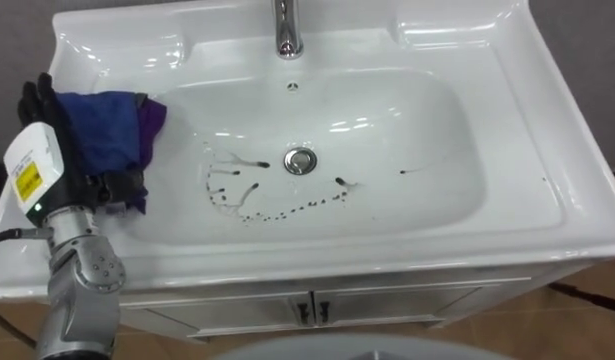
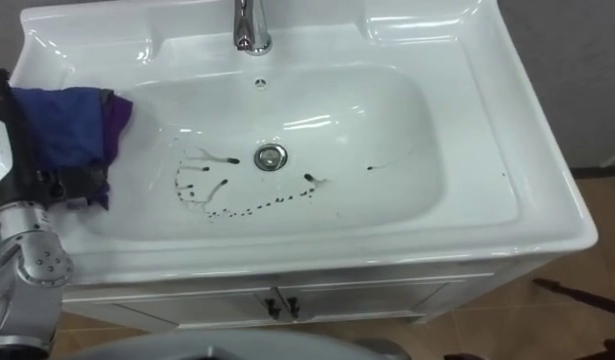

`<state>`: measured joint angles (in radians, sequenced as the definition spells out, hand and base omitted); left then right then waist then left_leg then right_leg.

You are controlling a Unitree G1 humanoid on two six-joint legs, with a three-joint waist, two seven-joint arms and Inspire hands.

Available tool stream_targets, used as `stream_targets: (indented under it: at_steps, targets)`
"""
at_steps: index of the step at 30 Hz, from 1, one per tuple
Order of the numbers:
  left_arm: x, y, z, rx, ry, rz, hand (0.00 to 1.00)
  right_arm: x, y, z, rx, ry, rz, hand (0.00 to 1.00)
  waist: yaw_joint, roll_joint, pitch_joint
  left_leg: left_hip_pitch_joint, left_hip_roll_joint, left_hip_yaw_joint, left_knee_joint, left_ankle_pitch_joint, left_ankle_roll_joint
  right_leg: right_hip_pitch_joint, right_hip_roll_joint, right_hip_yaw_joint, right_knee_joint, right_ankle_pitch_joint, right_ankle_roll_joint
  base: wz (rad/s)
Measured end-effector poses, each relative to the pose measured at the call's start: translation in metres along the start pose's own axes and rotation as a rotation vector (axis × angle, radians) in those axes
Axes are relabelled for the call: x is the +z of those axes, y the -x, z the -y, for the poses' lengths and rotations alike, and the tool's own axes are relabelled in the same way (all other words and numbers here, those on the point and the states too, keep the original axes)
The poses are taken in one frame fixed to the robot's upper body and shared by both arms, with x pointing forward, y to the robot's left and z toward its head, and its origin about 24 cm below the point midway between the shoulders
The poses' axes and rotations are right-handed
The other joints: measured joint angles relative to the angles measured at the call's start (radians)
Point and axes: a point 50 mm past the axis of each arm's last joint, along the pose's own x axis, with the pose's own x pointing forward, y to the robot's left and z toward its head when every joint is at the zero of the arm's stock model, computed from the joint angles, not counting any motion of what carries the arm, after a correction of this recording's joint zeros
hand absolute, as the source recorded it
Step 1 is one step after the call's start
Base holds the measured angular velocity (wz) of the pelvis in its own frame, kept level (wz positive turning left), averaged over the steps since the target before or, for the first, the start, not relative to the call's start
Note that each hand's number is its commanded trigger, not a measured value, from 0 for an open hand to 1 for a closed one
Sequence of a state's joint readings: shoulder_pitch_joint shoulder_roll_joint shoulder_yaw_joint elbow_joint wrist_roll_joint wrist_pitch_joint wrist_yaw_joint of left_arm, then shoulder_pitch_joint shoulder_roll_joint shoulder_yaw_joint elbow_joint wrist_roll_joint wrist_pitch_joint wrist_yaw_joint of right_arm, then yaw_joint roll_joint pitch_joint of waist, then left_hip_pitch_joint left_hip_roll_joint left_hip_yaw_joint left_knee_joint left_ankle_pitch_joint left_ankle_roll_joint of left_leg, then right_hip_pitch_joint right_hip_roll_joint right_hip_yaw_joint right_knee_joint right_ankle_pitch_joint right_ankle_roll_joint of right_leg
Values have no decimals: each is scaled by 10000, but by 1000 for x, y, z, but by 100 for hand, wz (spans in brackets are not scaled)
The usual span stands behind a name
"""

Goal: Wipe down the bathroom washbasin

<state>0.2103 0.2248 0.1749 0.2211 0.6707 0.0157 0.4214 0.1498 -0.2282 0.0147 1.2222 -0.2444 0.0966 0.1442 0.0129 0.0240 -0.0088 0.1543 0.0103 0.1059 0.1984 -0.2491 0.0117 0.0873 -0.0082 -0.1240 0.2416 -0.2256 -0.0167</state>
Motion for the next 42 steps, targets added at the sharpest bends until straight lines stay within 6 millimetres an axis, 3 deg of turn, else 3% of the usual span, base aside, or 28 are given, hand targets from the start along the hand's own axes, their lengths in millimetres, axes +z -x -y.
stream_targets:
  at_steps: [10, 23, 32, 42]
  targets:
    - [-10, 1, 14, -899, -566, -362, 0, -4, 0, 0, 72, -46, -262, 0, -50, 108, 19, 58, 74, 44, -6, -3, -5, 13, 95, 123, -36, 32, -58, -3]
    - [-14, 3, 18, -1137, -625, -502, 0, -3, 1, 1, 35, -34, -233, 0, -30, 199, 14, 121, 90, 16, -14, -3, -9, 16, 125, 186, -28, 46, -82, -1]
    - [-19, 5, 23, -1625, -667, -763, 0, 1, 2, 5, -118, -68, -79, 0, -16, 146, -8, 151, 93, 18, -34, 24, -51, 14, 126, 161, -4, 40, -100, 0]
    - [-19, 3, 24, -1801, -690, -840, 0, -1, 2, 10, -317, -422, -283, 0, 62, -70, -61, 157, 110, 9, -29, 45, -84, 16, 146, 174, 16, 35, -136, 0]
